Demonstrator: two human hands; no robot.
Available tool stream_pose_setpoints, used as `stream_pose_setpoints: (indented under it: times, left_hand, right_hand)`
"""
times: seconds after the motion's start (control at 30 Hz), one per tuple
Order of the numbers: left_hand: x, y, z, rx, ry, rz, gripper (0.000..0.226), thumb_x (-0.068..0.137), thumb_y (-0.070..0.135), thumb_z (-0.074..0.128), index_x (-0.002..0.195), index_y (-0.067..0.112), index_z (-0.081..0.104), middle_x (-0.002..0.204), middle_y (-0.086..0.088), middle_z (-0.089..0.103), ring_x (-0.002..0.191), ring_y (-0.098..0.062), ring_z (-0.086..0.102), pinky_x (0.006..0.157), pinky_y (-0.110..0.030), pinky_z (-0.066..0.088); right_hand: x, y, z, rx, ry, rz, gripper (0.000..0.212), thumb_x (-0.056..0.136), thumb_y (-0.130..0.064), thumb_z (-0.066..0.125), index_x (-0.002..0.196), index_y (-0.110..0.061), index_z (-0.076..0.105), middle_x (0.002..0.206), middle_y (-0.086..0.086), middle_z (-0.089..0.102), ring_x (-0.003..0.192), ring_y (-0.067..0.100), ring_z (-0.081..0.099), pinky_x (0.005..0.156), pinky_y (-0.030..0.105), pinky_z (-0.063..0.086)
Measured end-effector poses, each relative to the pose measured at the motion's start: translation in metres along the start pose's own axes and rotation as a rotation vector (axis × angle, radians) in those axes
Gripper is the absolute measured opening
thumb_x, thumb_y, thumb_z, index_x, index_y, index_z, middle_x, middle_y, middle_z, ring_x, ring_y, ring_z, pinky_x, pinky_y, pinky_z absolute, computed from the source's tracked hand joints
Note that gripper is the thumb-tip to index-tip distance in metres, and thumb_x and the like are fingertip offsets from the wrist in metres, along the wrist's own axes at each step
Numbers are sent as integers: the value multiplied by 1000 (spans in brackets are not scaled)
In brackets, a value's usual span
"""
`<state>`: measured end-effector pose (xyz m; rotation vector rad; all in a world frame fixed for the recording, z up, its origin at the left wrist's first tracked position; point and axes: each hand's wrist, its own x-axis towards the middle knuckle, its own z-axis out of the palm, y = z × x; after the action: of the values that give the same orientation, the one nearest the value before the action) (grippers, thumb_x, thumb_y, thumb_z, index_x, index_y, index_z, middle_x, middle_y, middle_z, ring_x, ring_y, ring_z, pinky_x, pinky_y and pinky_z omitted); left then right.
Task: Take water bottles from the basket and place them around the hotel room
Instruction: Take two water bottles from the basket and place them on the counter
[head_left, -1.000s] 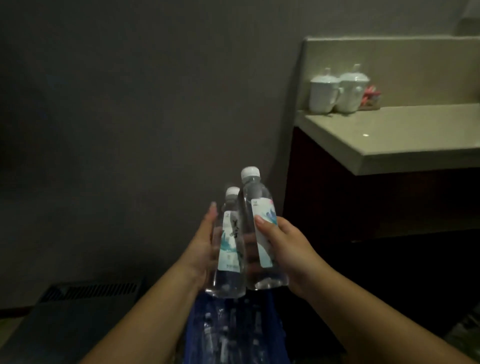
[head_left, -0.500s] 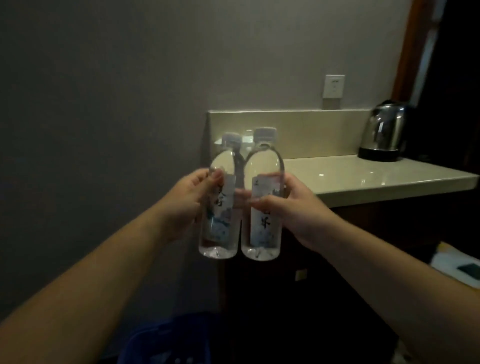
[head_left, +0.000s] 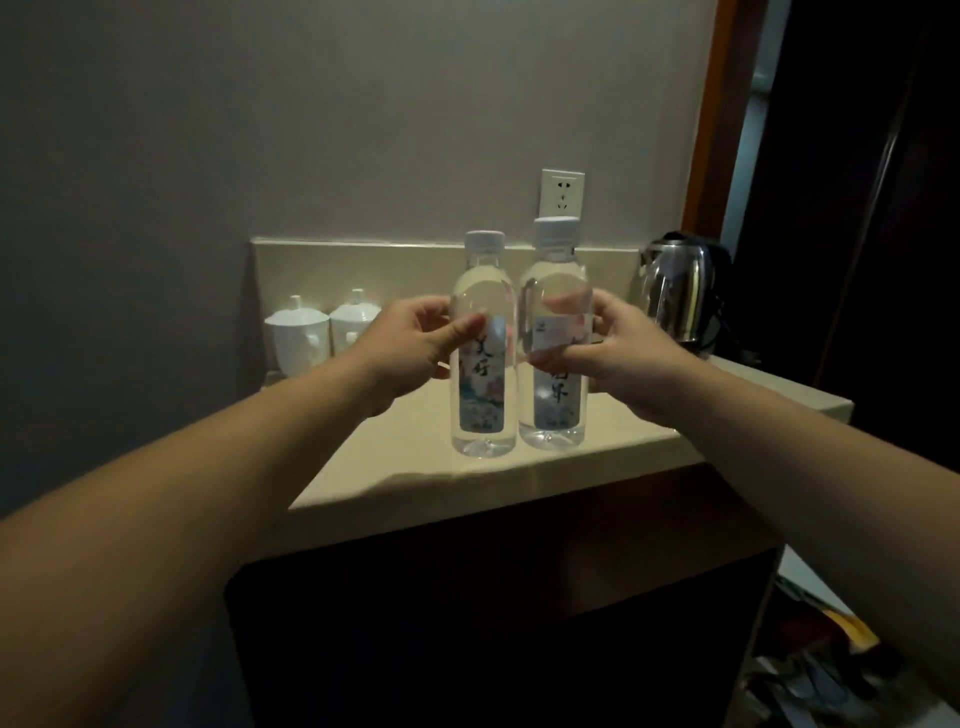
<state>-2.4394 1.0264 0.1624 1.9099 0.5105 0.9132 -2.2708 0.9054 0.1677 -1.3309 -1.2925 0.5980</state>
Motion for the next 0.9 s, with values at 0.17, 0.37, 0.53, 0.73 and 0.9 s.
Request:
stream_pose_setpoints:
  times: [0.17,0.37,0.53,0.73,0.9]
  left_hand:
    - [89,-45,-6,3,22,-20,22,76,36,63,93,21,63,94,-4,67,89,-19,62,66,-29,50]
    - [162,-105,-2,-11,89,-29,8,83,24,65,91,24,64,84,0,67,68,-5,62,51,-17,47]
    - [192,-137,-4,30,166,10,9,81,33,65,85,40,62,82,16,71,82,-2,66,60,-17,49]
    - [188,-157,1,218,199,-80,35,71,38,74,103,42,59,96,17,69,94,-6,65,81,-33,56]
    - [175,-173,8,857,145,-392,61,56,58,78,105,25,66,104,9,65,87,-8,58,75,-29,53]
  right_hand:
    - [90,48,-10,-10,51,41,50,68,-7,77,109,-22,51,93,-5,62,82,7,63,64,21,51]
    - [169,111,-20,-3,60,90,43,69,-8,77,101,-22,52,96,-5,61,87,7,61,66,19,48]
    - [212,137,-30,2,7,90,42,68,-14,79,95,-32,53,98,-10,62,89,6,61,66,18,52]
    - [216,176,-37,-307,-172,111,55,61,-25,85,101,-40,50,95,-21,60,92,4,60,68,15,47]
    - [226,197,-37,-453,-204,17,61,58,-44,83,108,-40,48,92,-26,52,80,-3,53,64,10,44]
